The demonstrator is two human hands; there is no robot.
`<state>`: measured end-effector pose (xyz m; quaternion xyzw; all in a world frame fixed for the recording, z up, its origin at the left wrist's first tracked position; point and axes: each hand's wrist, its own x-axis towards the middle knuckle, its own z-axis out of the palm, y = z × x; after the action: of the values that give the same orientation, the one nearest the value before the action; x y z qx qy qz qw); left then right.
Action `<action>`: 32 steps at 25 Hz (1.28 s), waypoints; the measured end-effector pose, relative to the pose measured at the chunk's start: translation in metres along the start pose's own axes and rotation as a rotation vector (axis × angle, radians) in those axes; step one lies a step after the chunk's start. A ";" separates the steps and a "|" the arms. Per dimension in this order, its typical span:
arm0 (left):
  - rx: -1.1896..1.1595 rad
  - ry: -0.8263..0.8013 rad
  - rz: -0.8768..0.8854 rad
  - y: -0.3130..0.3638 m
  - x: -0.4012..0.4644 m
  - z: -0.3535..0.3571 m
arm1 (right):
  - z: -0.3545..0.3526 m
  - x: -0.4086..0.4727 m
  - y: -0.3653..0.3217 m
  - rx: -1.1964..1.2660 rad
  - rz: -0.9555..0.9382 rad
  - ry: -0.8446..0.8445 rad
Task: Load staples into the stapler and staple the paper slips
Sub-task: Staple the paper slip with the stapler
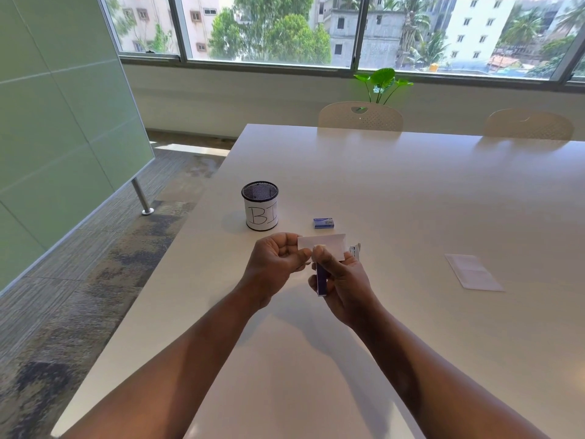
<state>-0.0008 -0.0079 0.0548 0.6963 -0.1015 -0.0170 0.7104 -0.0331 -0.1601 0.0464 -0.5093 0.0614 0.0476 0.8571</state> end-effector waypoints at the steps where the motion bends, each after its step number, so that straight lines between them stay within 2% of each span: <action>1: -0.007 -0.002 -0.003 0.000 0.000 0.001 | 0.001 0.000 0.000 -0.002 -0.002 0.001; 7: -0.255 -0.198 -0.139 0.001 -0.002 0.009 | 0.004 0.002 -0.001 0.002 -0.010 -0.034; 10: -0.319 -0.218 -0.145 0.000 -0.003 0.011 | 0.004 0.001 0.000 0.008 -0.016 -0.015; 18: -0.315 -0.169 -0.202 0.005 -0.003 0.020 | 0.002 0.003 0.001 0.061 -0.032 0.020; 23: -0.471 -0.120 -0.313 0.000 -0.004 0.025 | -0.004 0.004 0.001 0.074 -0.010 -0.043; 25: -0.454 -0.104 -0.336 -0.004 -0.001 0.023 | -0.006 0.002 0.003 0.068 -0.011 -0.070; 28: -0.430 -0.034 -0.343 -0.005 0.003 0.023 | -0.008 0.000 0.004 0.055 0.000 -0.101; 32: -0.491 0.118 -0.368 -0.006 0.012 0.021 | -0.018 0.000 0.000 0.008 0.030 -0.035</action>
<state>0.0081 -0.0306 0.0500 0.5101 0.0749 -0.1287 0.8471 -0.0338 -0.1760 0.0379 -0.5038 0.0540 0.0692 0.8594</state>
